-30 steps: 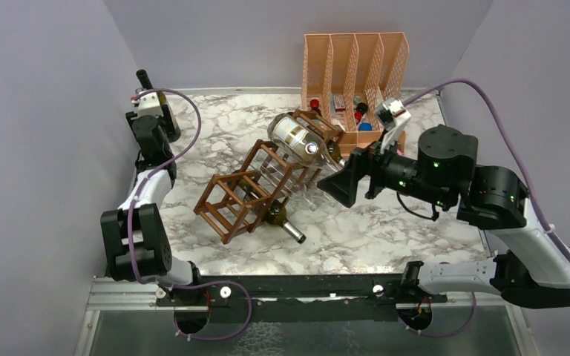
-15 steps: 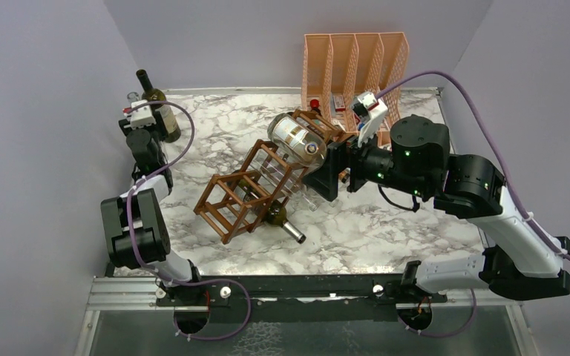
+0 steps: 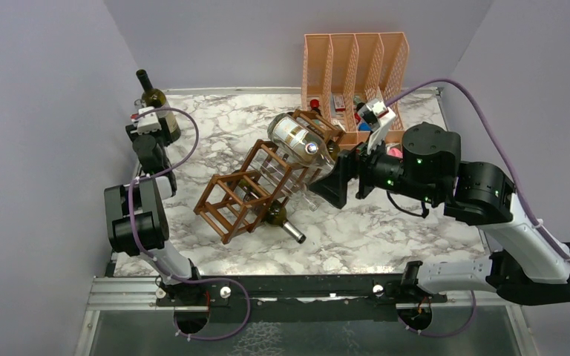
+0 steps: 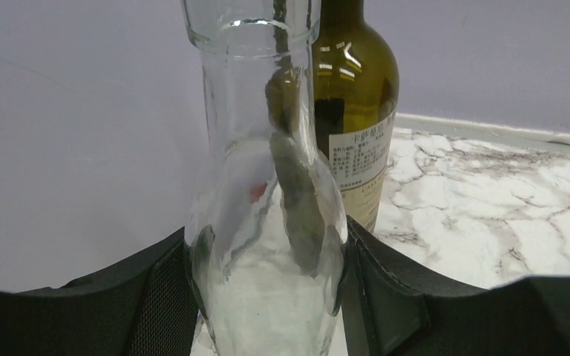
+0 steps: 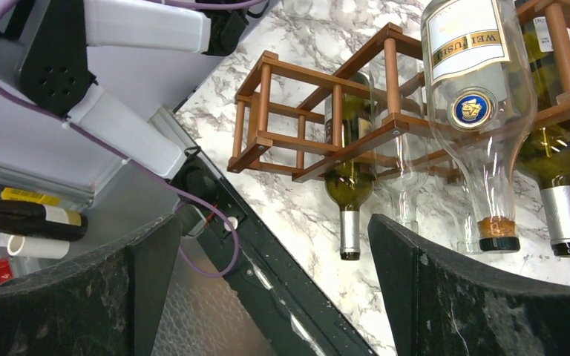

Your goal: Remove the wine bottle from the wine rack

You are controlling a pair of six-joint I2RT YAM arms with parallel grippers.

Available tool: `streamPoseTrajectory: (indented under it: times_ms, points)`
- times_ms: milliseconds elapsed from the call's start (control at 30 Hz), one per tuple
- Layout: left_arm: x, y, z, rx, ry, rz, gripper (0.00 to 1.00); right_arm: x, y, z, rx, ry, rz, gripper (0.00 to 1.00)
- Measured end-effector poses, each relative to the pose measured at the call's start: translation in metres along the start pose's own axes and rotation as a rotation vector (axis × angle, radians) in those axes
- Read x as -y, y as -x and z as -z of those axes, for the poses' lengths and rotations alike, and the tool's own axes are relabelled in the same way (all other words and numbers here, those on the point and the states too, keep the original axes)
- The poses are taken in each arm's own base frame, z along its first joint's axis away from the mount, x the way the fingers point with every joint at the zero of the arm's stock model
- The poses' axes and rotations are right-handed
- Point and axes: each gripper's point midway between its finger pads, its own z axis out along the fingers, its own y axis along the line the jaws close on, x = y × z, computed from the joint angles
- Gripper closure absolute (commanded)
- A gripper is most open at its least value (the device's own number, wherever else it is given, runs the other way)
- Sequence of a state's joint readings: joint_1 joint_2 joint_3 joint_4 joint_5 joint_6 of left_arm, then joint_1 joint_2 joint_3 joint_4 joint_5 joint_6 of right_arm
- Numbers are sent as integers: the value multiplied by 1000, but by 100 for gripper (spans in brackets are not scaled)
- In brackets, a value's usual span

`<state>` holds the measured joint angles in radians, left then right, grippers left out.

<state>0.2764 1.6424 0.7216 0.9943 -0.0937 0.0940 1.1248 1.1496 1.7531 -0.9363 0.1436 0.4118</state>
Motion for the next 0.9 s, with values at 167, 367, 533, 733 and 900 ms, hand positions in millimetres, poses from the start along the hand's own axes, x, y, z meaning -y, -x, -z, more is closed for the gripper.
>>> streamPoseTrajectory:
  times_ms: [167, 367, 533, 733, 900]
  points:
    - [4, -21, -5, -19, -7, 4, 98, 1, -1, 6, 7, 6, -8, 2]
    - [12, -21, -4, 18, -13, 14, 75, 3, -5, 13, 12, 8, -18, 2]
    - [16, -20, 0, 29, 14, 12, 51, 4, -8, 13, 12, 9, -24, 2]
    - [9, -21, 0, 38, 66, 42, 13, 4, -8, 13, 14, 9, -27, 2]
    - [7, -28, 1, 14, 83, 50, 1, 4, -7, 14, 16, 11, -28, 2]
